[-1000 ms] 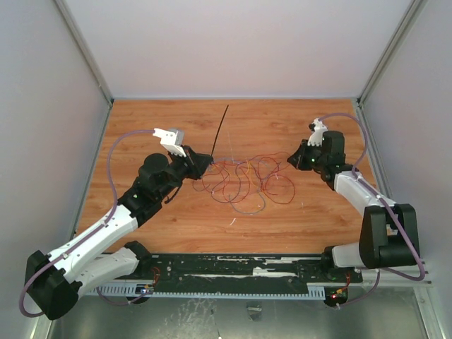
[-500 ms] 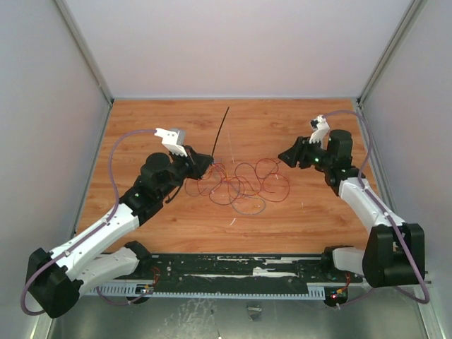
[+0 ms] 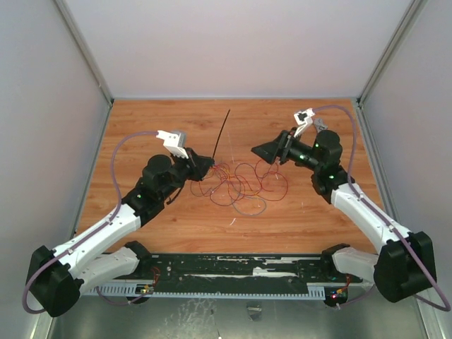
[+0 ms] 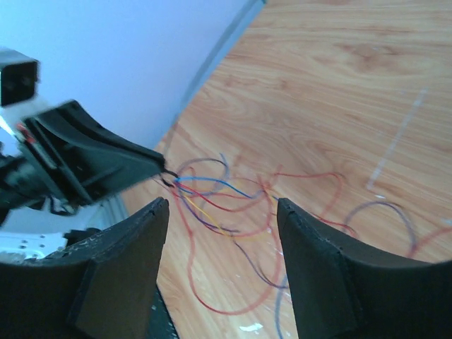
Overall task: Zip-tie the wires
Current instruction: Adjust the cable at the center of the board, then adjust the ribbon.
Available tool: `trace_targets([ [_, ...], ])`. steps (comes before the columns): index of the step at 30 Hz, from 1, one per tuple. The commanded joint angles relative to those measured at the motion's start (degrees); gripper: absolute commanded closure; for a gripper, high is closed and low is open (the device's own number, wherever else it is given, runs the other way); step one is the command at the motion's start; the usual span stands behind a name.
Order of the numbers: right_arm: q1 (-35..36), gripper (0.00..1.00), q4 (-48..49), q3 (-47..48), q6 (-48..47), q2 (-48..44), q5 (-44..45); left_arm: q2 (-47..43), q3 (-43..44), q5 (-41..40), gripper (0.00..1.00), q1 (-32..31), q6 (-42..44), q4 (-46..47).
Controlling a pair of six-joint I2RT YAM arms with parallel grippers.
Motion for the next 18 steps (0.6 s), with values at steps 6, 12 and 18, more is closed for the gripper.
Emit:
trace_targets([
  [6,9.26,0.36,7.31,8.83,11.12,9.88,6.46,-0.58,-2.75,2.23,1.0,0.39,0.32,5.79],
  [12,13.45,0.36,7.48,12.9,11.88,15.83,7.99,-0.76,-3.3,2.92,1.0,0.39,0.34,6.9],
  [18,16.86,0.47,7.23,15.18,11.76,19.4,9.25,-0.77,-3.48,2.95,1.0,0.39,0.06,7.42],
])
